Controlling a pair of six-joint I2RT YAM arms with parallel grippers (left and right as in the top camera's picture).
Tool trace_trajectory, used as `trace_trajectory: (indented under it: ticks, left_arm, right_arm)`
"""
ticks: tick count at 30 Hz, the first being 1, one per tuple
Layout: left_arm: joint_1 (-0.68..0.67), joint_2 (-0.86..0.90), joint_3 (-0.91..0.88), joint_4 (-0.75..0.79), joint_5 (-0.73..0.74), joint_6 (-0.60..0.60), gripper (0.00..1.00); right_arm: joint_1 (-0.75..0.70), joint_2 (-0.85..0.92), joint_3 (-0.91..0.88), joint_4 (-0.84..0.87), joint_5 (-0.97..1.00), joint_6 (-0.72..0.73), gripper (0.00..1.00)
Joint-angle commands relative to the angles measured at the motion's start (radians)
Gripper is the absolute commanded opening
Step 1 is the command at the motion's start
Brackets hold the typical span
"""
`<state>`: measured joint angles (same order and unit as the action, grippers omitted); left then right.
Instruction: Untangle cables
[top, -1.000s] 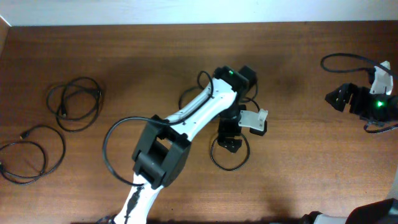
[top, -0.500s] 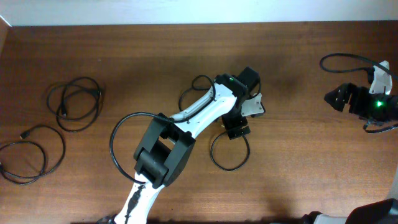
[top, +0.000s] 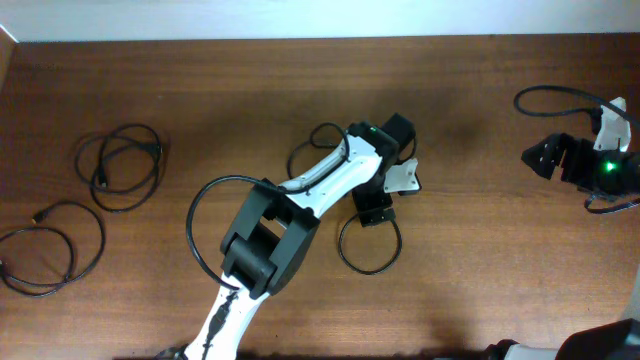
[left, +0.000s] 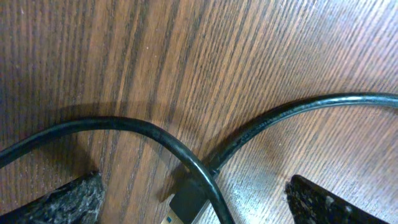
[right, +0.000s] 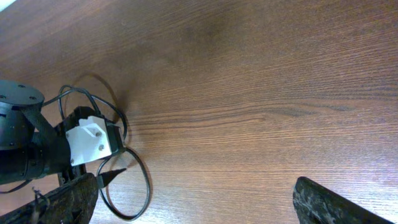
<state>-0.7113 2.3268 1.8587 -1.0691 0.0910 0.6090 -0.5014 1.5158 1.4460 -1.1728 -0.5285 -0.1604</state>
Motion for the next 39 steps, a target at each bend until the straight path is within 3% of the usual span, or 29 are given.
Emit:
trace_trajectory:
  ticks: [1, 5, 10, 12, 16, 20, 22, 30, 39]
  left_arm:
    - [0.0, 0.05, -0.014, -0.005, 0.074, 0.013, 0.89]
    - [0.0, 0.05, -0.014, -0.004, 0.073, 0.013, 0.31]
    - [0.0, 0.05, -0.014, -0.005, 0.056, 0.013, 0.17]
    - [0.0, 0.05, -0.014, -0.004, -0.005, 0.013, 0.02]
    - [0.0, 0.05, -0.014, 0.009, -0.137, 0.007, 0.0]
    - [0.031, 0.05, -0.014, 0.075, -0.484, -0.101, 0.0]
    - [0.073, 0.05, -0.014, 0.117, -0.557, -0.102, 0.0]
    - [0.306, 0.05, -0.014, 0.268, -0.546, -0.294, 0.0]
    - [0.653, 0.05, -0.014, 0.514, -0.174, -0.306, 0.0]
  right_arm:
    - [-0.001, 0.003, 0.012, 0.001, -0.017, -0.008, 0.99]
    - [-0.001, 0.003, 0.012, 0.0, -0.017, -0.008, 0.99]
    - [-0.001, 0.003, 0.012, -0.001, -0.017, -0.007, 0.99]
    - [-0.001, 0.003, 0.012, -0.001, -0.017, -0.007, 0.99]
    - [-0.001, 0.003, 0.012, -0.001, -0.017, -0.008, 0.99]
    - [-0.001, 0.003, 0.012, -0.001, -0.016, -0.008, 0.99]
    - [-0.001, 0.003, 0.012, -0.002, -0.017, -0.007, 0.99]
    - [-0.001, 0.003, 0.012, -0.005, -0.016, -0.007, 0.99]
    - [-0.001, 0.003, 0.012, -0.025, -0.016, -0.008, 0.99]
